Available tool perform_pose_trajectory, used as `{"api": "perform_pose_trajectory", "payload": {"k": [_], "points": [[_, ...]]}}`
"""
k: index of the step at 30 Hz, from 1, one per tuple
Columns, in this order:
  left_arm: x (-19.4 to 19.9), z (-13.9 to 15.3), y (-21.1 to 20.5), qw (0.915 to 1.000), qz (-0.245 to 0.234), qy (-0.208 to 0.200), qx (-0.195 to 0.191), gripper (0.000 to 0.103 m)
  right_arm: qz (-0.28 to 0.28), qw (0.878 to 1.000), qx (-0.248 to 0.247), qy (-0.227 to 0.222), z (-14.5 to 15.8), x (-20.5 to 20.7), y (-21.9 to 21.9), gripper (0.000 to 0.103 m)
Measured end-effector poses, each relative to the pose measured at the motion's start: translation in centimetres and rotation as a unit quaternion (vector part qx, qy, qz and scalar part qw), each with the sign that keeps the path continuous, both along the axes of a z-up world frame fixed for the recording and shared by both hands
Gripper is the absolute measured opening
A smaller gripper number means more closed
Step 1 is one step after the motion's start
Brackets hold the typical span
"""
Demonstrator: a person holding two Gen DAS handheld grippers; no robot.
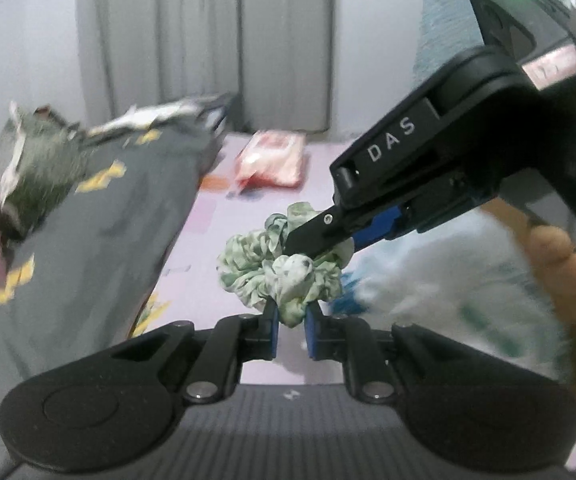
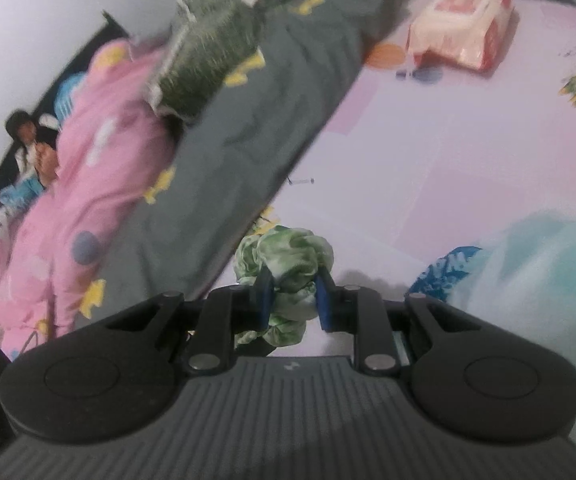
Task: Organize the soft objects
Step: 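Carry the scrunchie into the box and release it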
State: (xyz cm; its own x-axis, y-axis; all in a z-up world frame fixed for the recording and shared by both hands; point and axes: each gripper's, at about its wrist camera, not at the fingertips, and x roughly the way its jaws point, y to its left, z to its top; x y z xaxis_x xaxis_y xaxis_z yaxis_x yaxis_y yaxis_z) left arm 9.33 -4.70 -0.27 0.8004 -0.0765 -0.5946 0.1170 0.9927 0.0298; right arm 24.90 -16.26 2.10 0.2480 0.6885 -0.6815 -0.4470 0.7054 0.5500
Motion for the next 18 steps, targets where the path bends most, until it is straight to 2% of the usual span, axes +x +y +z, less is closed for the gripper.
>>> {"api": "perform_pose_trajectory", "payload": {"k": [3,7,13,15,18], "points": [[-0.8,1.8,-2.2,0.9990,-0.038,-0.022,-0.003,0.014,-0.028,0.999,0.023,-0.024,2.2,-2.0,-3.8,0.021],[-2.1,4.0,-6.8,0.9930,-0.109,-0.038,-0.023,0.014,-0.085,0.994,0.043,-0.050,4.4,-5.4,-10.4,0.021],[-3.1,4.7,-14.2,0.9738,-0.218,-0.014,-0.063,0.016,-0.183,0.980,0.047,-0.062,5.3,-11.5,-21.6,0.021],[-3.5,4.4,-16.4,0.9663,-0.246,-0.001,-0.076,0.017,-0.215,0.974,0.045,-0.061,4.8,-13.6,-25.0,0.021],[-3.5,3.5,-19.3,0.9565,-0.278,0.026,-0.083,0.024,-0.256,0.964,0.044,-0.048,3.5,-15.9,-29.0,0.021]]}}
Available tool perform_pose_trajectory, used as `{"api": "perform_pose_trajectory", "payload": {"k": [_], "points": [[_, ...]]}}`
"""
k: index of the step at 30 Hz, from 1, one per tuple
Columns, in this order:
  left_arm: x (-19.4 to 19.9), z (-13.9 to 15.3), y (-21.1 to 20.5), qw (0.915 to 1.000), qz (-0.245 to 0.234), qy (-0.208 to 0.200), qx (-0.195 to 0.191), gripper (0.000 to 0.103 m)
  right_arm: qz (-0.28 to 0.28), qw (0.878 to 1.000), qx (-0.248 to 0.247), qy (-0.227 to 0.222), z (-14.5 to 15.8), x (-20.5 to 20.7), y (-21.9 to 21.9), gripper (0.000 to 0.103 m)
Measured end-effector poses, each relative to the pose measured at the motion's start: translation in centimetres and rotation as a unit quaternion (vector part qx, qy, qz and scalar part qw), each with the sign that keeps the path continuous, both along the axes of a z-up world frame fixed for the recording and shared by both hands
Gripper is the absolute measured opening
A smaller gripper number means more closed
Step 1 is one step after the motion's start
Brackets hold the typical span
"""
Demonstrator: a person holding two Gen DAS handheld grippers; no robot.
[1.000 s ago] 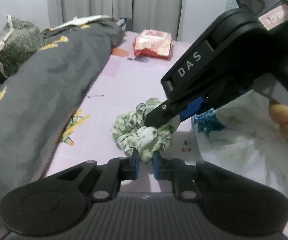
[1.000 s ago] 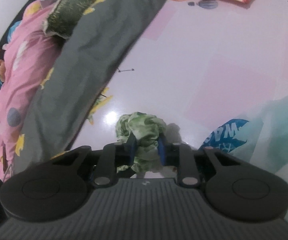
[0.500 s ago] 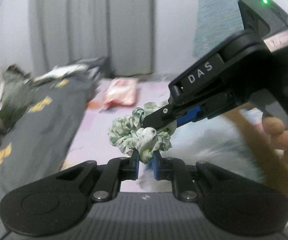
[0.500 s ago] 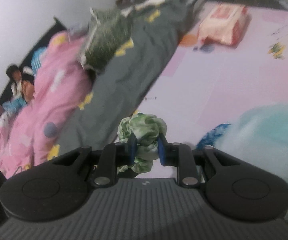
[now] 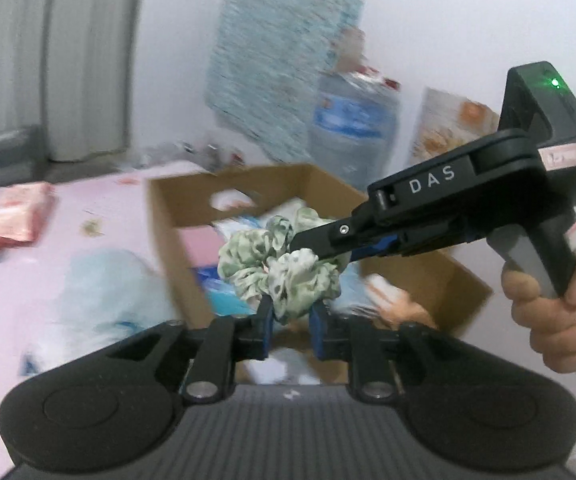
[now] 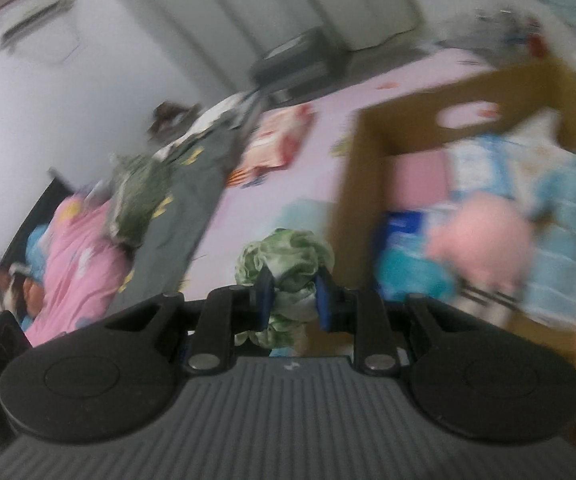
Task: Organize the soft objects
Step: 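Carry the scrunchie into the box and release it, then move the right gripper back and grasp the gold snack box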
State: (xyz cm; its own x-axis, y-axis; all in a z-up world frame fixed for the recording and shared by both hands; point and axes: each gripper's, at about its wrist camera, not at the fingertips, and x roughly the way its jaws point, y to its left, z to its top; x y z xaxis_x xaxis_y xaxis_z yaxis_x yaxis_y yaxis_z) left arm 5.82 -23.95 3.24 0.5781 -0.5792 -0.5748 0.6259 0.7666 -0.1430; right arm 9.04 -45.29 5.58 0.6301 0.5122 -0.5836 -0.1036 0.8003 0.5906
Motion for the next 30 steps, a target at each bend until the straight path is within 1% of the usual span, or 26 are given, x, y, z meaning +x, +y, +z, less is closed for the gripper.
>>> {"api": "perform_pose_trajectory", "payload": {"k": [1,3,5,7,9,14,16,19,20,21,23,27,30], "points": [[0.3,-0.5,-0.4,0.9999,-0.005,0.009,0.002,0.026,-0.012,1.000,0.000,0.007,-0.5,-0.5,-1.1,0.021],[0.7,-1.1,-1.0,0.9997,-0.010,0.024,0.005,0.027,-0.030,0.999,-0.002,0.020,-1.8,-1.4,-2.7,0.021],[1.0,-1.7,-0.5,0.9995,-0.007,0.030,0.008,0.032,-0.043,0.998,-0.010,0.034,-3.1,-1.7,-3.8,0.021],[0.9,-1.9,0.0,0.9995,0.007,0.028,0.010,0.038,-0.052,0.997,-0.025,0.046,-4.4,-1.7,-4.5,0.021],[1.3,-2.0,0.9,0.9993,0.023,0.028,0.010,0.039,-0.055,0.996,-0.040,0.059,-5.7,-1.5,-4.7,0.021],[1.2,-2.0,3.0,0.9976,0.056,0.041,0.006,0.040,-0.045,0.992,-0.073,0.088,-8.2,-0.7,-4.1,0.021],[1.3,-1.9,3.8,0.9968,0.066,0.045,0.002,0.040,-0.033,0.991,-0.081,0.096,-8.7,0.0,-3.5,0.022],[1.3,-1.8,5.0,0.9960,0.077,0.045,-0.002,0.043,-0.012,0.987,-0.114,0.117,-9.0,0.6,-2.3,0.025],[1.3,-1.7,5.3,0.9958,0.080,0.043,-0.003,0.043,-0.004,0.985,-0.120,0.126,-9.2,0.7,-1.9,0.033],[1.3,-1.7,5.7,0.9955,0.085,0.042,-0.004,0.043,0.002,0.983,-0.121,0.134,-9.2,0.9,-1.6,0.045],[1.4,-1.6,6.3,0.9949,0.092,0.042,-0.007,0.045,0.003,0.983,-0.126,0.137,-9.0,1.0,-1.4,0.058],[1.3,-1.6,8.2,0.9934,0.108,0.038,-0.011,0.046,-0.011,0.984,-0.132,0.120,-7.7,0.7,-1.3,0.068],[1.3,-1.5,9.8,0.9914,0.123,0.040,-0.016,0.049,-0.019,0.986,-0.121,0.111,-6.8,0.8,-1.2,0.070]]}}
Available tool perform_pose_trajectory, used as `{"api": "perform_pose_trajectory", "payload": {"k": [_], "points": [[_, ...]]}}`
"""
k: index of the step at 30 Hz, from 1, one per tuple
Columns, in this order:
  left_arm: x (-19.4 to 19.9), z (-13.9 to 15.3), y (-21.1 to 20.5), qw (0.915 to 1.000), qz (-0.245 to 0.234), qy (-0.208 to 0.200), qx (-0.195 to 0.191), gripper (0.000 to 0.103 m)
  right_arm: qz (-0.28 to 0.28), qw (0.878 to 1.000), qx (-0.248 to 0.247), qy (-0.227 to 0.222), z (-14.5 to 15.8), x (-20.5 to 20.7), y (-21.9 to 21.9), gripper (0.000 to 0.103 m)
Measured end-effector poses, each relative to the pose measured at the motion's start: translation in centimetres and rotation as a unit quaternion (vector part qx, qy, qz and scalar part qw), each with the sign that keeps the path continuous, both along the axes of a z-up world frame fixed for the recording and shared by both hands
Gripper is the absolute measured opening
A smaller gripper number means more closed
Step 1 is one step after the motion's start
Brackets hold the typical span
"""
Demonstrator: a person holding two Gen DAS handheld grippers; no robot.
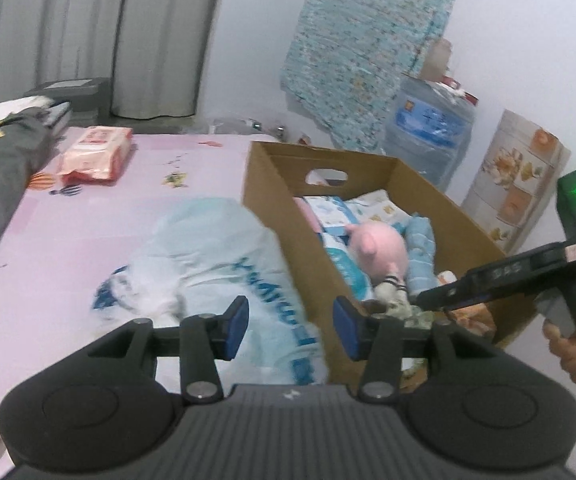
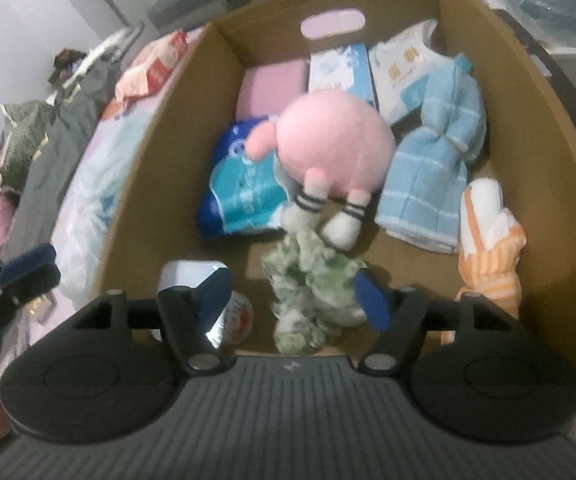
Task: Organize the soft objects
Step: 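Move the right gripper back and grasp the gold snack box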
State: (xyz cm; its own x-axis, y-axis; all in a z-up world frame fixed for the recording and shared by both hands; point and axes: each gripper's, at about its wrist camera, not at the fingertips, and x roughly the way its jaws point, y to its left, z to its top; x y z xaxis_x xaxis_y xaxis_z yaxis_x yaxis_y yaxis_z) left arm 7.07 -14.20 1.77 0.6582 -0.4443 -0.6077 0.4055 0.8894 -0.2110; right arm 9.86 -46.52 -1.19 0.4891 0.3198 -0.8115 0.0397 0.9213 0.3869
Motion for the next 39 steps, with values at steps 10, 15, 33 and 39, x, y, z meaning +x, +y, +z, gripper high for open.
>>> {"api": "perform_pose_trajectory", "payload": {"k": [10,15,33,39], "points": [[-2.0,0.2,7.5,0.9958,0.087,-0.012,0.026,0.058,0.038,0.996,0.049,-0.070,5.0,1.8,6.6,0.076],[-3.6,-0.3,12.4,0.9849,0.161,-0.009,0.063,0.060,0.121,0.982,0.107,-0.100,6.8,3.7,14.6,0.077],[-2.2,-7.1,20.7,0.9552,0.256,0.098,0.111,0.059,0.294,0.936,0.182,0.067,-2.0,10.0,40.9,0.066],[-1.1,-8.1,20.9,0.9560,0.253,0.105,0.105,0.059,0.304,0.938,0.149,0.080,-5.1,10.1,42.2,0.056]]}}
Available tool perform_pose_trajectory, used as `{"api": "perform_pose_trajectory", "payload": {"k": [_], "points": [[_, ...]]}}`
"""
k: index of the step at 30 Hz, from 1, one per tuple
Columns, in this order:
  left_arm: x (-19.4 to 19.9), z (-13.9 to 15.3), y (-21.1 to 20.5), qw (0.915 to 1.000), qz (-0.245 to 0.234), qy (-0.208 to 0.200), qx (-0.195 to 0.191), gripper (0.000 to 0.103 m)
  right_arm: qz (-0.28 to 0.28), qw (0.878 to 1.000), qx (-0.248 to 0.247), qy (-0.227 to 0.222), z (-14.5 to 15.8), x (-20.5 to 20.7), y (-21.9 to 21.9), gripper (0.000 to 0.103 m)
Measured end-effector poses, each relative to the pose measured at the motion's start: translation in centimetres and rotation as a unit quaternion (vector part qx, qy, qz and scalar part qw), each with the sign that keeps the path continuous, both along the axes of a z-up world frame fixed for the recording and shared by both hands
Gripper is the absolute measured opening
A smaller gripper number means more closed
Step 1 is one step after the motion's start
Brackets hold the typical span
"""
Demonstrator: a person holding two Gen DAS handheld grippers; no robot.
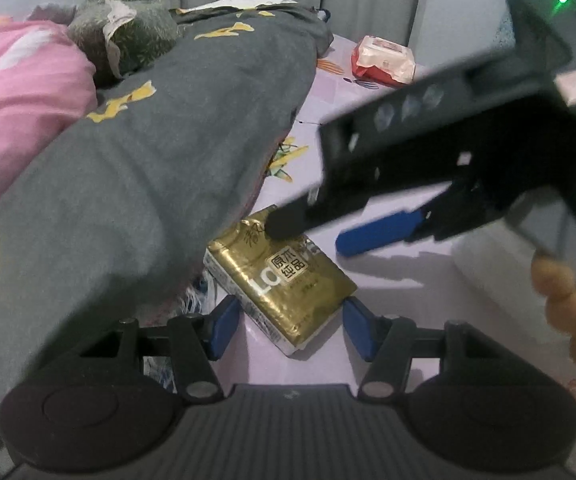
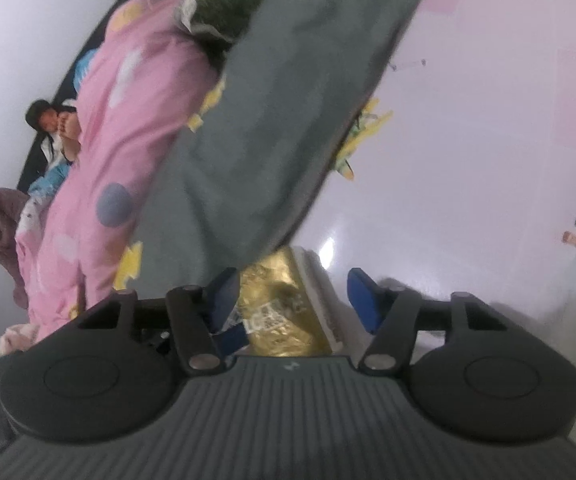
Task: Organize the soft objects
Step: 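Move the right gripper back and grasp the gold snack box, then carry the gold snack box into the cardboard box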
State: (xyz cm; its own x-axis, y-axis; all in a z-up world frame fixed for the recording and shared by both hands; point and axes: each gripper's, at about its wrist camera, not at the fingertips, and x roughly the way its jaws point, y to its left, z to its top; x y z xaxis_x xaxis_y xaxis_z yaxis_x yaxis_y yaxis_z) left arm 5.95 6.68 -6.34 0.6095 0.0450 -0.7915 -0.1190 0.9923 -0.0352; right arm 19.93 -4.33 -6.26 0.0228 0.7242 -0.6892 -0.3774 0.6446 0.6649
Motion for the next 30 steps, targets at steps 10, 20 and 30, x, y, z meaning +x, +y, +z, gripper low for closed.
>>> {"api": "perform_pose_trajectory", "payload": {"k": [10,20,30], "points": [[0.4,0.8,-1.5,0.9995,-0.003,-0.016,0.027,0.059,0.004,1.000,0.019,0.014,-1.6,-0.5,-0.3,0.047],[-1.0,5.3,-4.0,0.9954,-0.019,-0.072,0.060,0.059,-0.001,0.998,0.061,-0.033,3.4,-1.9,-3.1,0.047],[-1.8,10.2,-11.7,0.9780,-0.117,-0.147,0.090,0.060,-0.070,0.988,0.094,-0.101,9.9,-3.9,-12.2,0.047]]}}
